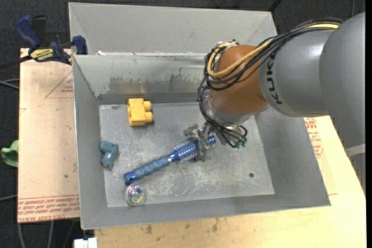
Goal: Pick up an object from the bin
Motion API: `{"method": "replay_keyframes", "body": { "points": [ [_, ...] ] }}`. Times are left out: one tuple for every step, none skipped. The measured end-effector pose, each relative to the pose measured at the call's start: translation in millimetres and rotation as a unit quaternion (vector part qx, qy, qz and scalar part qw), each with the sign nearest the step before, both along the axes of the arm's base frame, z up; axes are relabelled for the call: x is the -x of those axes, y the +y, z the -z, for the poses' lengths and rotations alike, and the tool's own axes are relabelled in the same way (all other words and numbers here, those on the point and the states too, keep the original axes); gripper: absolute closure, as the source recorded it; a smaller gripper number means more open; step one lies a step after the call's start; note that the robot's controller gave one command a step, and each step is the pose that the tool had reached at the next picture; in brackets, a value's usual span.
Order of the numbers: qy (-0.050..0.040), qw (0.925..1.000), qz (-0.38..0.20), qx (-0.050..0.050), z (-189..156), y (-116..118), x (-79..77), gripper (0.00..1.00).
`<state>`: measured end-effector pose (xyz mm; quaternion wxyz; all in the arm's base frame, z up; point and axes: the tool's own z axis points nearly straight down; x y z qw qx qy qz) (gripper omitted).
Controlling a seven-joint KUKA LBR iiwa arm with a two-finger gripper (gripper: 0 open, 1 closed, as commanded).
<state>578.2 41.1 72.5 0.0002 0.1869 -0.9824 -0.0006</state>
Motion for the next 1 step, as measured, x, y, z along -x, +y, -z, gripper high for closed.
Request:
{"method": "replay_keyframes", "body": {
  "points": [
    [-0.0060, 0.9995, -0.030, 0.001, -162.0, -26.6, -6.1, 1.00]
  ]
}}
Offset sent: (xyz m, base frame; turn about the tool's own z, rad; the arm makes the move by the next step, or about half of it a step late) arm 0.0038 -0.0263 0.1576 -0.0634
